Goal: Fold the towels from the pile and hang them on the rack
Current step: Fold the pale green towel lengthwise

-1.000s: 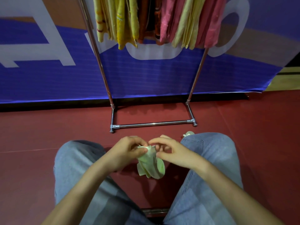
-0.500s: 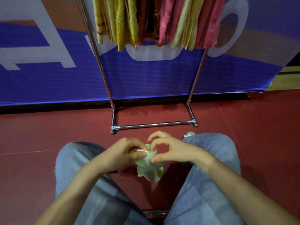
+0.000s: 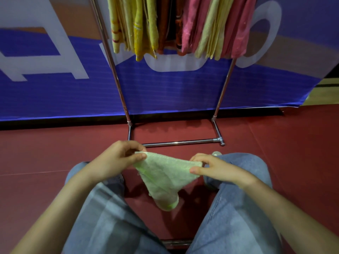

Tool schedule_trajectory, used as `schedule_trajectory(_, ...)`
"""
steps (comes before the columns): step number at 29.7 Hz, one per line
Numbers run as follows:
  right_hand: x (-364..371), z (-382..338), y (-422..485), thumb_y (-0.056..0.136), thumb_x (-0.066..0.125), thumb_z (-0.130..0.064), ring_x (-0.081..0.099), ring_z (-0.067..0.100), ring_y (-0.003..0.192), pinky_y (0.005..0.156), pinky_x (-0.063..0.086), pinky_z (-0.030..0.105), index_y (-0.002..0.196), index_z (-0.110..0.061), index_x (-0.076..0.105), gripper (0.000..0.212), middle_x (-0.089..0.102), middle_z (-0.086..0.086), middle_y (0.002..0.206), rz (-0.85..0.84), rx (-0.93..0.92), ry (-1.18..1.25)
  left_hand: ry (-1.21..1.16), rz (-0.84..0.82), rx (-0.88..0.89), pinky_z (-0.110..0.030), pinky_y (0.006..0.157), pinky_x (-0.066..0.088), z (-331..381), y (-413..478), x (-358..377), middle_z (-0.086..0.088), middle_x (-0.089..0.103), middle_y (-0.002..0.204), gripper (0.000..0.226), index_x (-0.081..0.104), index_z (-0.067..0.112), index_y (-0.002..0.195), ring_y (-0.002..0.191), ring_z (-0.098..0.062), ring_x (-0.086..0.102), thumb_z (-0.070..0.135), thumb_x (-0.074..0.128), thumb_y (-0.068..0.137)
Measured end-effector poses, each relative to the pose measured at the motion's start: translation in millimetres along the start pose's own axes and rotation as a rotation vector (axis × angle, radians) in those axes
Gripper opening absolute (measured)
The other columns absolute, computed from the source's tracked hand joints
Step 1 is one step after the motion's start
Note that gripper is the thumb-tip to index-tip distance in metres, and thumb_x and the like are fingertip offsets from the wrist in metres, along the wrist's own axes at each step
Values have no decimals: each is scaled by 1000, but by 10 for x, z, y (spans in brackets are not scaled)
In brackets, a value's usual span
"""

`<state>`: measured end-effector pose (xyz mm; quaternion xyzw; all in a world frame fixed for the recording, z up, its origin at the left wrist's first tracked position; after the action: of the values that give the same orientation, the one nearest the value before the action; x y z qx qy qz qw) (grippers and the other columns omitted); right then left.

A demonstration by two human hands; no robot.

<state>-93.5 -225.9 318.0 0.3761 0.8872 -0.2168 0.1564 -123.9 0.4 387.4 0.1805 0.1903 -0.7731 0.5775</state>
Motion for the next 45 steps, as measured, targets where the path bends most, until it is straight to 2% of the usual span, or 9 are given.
schedule_trajectory(5, -361, -156, -20, 79, 64, -3, 43, 4, 61, 60, 35, 19, 59, -17, 51, 27, 47, -4, 59, 351, -72, 218, 89, 61, 24, -20, 62, 44, 47, 38, -164, 11, 63, 63, 26, 63, 38, 74, 60, -1, 53, 56, 52, 60)
schedule_trajectory(8, -689, -635, -40, 75, 68, -7, 46, -5, 52, 56, 37, 9, 59, -21, 53, 26, 56, -14, 49, 501, -218, 216, 184, 181, 120, -10, 61, 43, 397, 82, -362, 18, 64, 64, 9, 62, 34, 68, 59, 4, 55, 38, 64, 76)
schedule_trajectory(10, -968, -1138, -134, 72, 65, -17, 46, -6, 53, 57, 37, 10, 60, -23, 54, 18, 56, -17, 50, 594, -372, 219, 280, 321, 226, -3, 62, 42, 816, 70, -651, 20, 64, 65, 20, 58, 37, 70, 62, 9, 56, 23, 61, 84)
schedule_trajectory(14, -1364, -1762, -305, 73, 65, -25, 53, -7, 58, 61, 43, 9, 57, -29, 64, 16, 61, -20, 54, 679, -600, 263, 343, 542, 388, -1, 62, 41, 1374, 21, -1068, 21, 62, 66, 14, 59, 39, 76, 62, 14, 55, 29, 55, 85)
schedule_trajectory(18, -1291, -1467, -70, 80, 65, -12, 46, -8, 49, 54, 35, 7, 59, -22, 53, 27, 55, -21, 46, 696, -380, 13, 489, 445, 220, -20, 66, 48, 1049, 233, -766, 1, 58, 67, 14, 64, 7, 89, 63, 3, 59, 16, 54, 88)
schedule_trajectory(22, -1415, -1593, -244, 79, 65, -9, 47, -6, 50, 54, 37, 8, 59, -21, 52, 27, 55, -19, 47, 801, -488, 90, 473, 577, 273, -40, 72, 49, 1196, 113, -790, -5, 61, 78, 16, 64, 7, 93, 73, -26, 61, 17, 53, 88)
schedule_trajectory(32, -1539, -1775, -233, 79, 66, -9, 51, -6, 50, 54, 44, 10, 59, -22, 53, 27, 58, -19, 47, 784, -509, 124, 476, 594, 305, -30, 70, 45, 1387, 137, -925, -2, 60, 77, 19, 65, 7, 95, 72, -21, 59, 20, 53, 88)
schedule_trajectory(39, -1389, -1569, -271, 82, 62, -6, 57, -5, 48, 45, 47, 11, 61, -15, 54, 24, 61, -15, 46, 771, -405, 218, 414, 518, 245, 1, 58, 37, 1281, 66, -817, 15, 58, 71, 15, 67, 11, 90, 65, -2, 55, 19, 55, 86)
schedule_trajectory(45, -1147, -1307, -279, 81, 62, -11, 55, -1, 43, 40, 46, 13, 60, -11, 55, 23, 61, -8, 45, 767, -286, 319, 56, 513, 51, -8, 46, 44, 1018, 46, -592, 2, 64, 62, 13, 67, 13, 74, 47, 1, 57, 15, 59, 83)
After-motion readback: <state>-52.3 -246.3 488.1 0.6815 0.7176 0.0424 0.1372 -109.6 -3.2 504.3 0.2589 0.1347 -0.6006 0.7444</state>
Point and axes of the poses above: each hand's wrist, its own y-axis towards the middle knuckle, its own x-axis out of the palm, z = x × y, the point moved 5 cm from there along y, towards the middle knuckle
